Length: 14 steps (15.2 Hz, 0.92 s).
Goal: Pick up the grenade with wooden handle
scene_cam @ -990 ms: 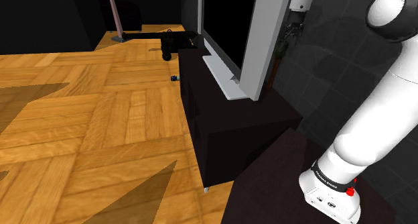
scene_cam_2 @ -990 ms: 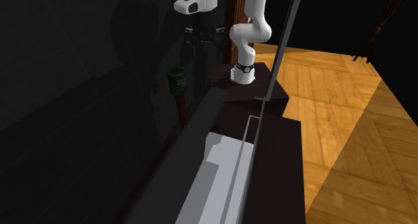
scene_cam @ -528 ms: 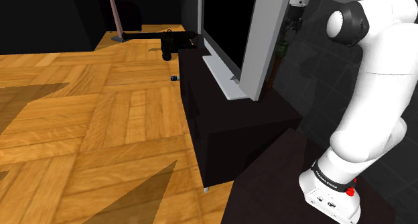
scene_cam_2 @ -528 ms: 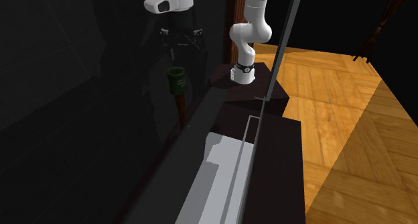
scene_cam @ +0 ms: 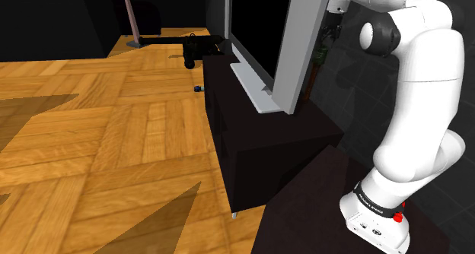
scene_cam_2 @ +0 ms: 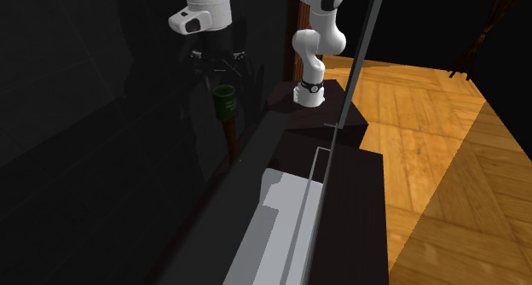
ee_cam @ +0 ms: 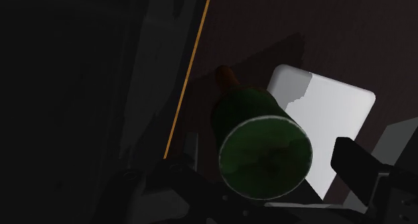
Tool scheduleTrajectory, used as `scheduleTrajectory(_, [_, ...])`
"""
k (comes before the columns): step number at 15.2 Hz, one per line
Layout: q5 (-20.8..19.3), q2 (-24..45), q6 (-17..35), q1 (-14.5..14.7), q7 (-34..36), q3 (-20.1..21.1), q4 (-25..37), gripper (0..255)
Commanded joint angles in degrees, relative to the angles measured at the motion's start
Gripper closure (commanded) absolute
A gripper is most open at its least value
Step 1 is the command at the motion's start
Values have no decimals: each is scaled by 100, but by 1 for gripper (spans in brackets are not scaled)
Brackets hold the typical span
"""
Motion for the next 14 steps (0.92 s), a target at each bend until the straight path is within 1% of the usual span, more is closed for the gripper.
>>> scheduleTrajectory(1, [-23,-57,194,57,2,-1,-247,0])
scheduleTrajectory(3, [-27,-69,245,69,0,-1,-311,0])
scheduleTrajectory(4, [-23,-59,250,64,-3,0,-306,255])
scheduleTrajectory(13, [-27,-68,245,68,0,-1,-310,255])
scheduleTrajectory(14, [-20,-49,156,48,3,-1,-202,255])
